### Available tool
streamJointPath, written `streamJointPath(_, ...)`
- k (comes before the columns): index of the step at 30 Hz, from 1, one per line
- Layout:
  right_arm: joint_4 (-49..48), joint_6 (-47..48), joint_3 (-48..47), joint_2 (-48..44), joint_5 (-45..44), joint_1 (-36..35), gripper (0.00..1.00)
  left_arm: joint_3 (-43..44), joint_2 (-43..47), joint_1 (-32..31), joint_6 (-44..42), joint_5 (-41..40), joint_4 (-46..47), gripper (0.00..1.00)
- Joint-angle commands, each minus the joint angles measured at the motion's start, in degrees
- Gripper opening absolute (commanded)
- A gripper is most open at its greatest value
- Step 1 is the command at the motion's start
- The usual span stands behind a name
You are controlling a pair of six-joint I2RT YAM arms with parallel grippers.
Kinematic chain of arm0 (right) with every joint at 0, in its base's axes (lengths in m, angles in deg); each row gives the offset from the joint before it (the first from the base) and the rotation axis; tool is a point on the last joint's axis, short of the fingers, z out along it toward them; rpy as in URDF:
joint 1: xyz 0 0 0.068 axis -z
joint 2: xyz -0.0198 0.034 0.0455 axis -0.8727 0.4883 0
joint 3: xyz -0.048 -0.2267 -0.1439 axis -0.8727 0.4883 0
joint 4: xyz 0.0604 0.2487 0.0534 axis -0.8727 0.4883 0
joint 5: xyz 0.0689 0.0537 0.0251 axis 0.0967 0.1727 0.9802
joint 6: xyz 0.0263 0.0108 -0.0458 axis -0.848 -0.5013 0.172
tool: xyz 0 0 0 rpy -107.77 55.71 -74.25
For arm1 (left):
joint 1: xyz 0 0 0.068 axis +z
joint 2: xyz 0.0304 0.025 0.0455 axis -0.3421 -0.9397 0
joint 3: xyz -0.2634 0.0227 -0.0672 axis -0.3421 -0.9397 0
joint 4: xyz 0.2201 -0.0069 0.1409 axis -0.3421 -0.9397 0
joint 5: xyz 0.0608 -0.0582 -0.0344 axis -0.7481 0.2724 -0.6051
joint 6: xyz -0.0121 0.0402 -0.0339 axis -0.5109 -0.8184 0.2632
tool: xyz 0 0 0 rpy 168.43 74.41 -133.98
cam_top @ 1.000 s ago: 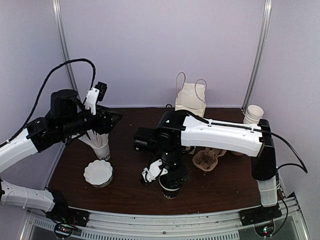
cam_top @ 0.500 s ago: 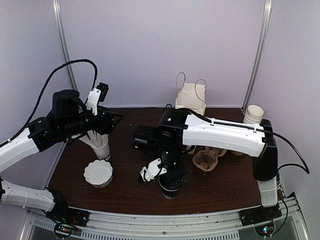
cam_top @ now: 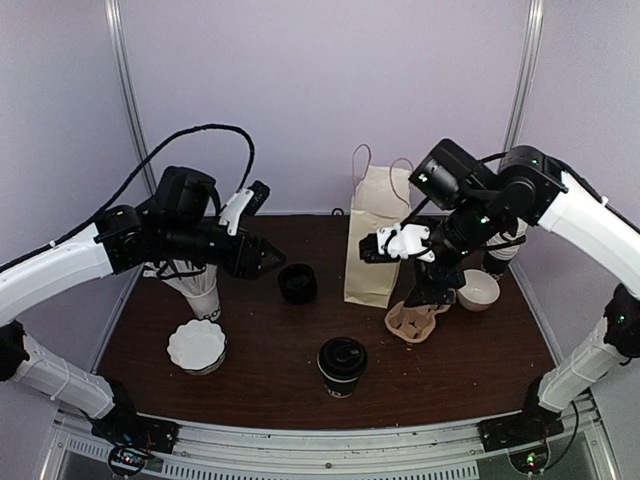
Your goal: Pack the takeout coffee
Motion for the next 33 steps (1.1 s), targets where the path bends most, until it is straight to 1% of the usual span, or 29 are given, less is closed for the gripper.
streamJointPath(1, -18.45, -10.81, 17.53, -7.03, 7.78, 9.40, 0.84, 3.44, -5.15, -7.73, 2.38, 4.09, -7.68, 0.56)
streamJointPath(3, -22.64, -14.41, 24.63, -9.59, 9.96, 12.33, 0.79, 2.68, -6.62, -9.46, 5.20, 3.94, -8.75, 0.56)
streamJointPath(7, -26.32, -21.47, 34.06, -10.60, 21.94, 14.53, 0.68, -1.69, -6.52, -12.18, 11.65, 3.24, -8.46, 0.56)
streamJointPath(10, -32.20, -25.40, 39.15, -10.84, 29.75, 15.60, 0.66, -6.40, -6.05, -13.26, 16.76, 3.12, -4.26, 0.58)
streamJointPath(13, -34.87, -27.20, 39.48, -7.95, 35.04, 16.16, 0.64, -9.66, -7.07, -14.25, 19.46, 4.05, -0.37, 0.59)
streamJointPath(16, -36.00, -27.60, 38.65, -3.52, 42.01, 16.40, 0.63, -10.22, -7.88, -15.07, 20.77, 4.79, 2.03, 0.59)
streamJointPath(19, -34.27, -27.62, 36.18, 2.44, 47.78, 16.34, 0.57, -10.66, -8.67, -15.17, 21.88, 6.70, 4.33, 0.59)
streamJointPath(22, -33.28, -28.16, 34.00, 6.61, 48.72, 16.35, 0.56, -10.44, -9.70, -15.05, 22.55, 7.71, 5.74, 0.59)
streamJointPath(25, -32.88, -28.68, 32.74, 8.50, 51.69, 16.34, 0.58, -10.94, -10.44, -15.12, 23.36, 8.21, 7.98, 0.59)
streamJointPath(29, -32.11, -28.07, 32.64, 9.26, 54.02, 16.25, 0.60, -10.94, -12.33, -15.12, 24.11, 10.17, 10.25, 0.56)
streamJointPath(33, -31.62, -27.28, 33.06, 8.99, 54.24, 16.25, 0.60, -11.09, -13.54, -15.15, 24.36, 11.06, 11.34, 0.52)
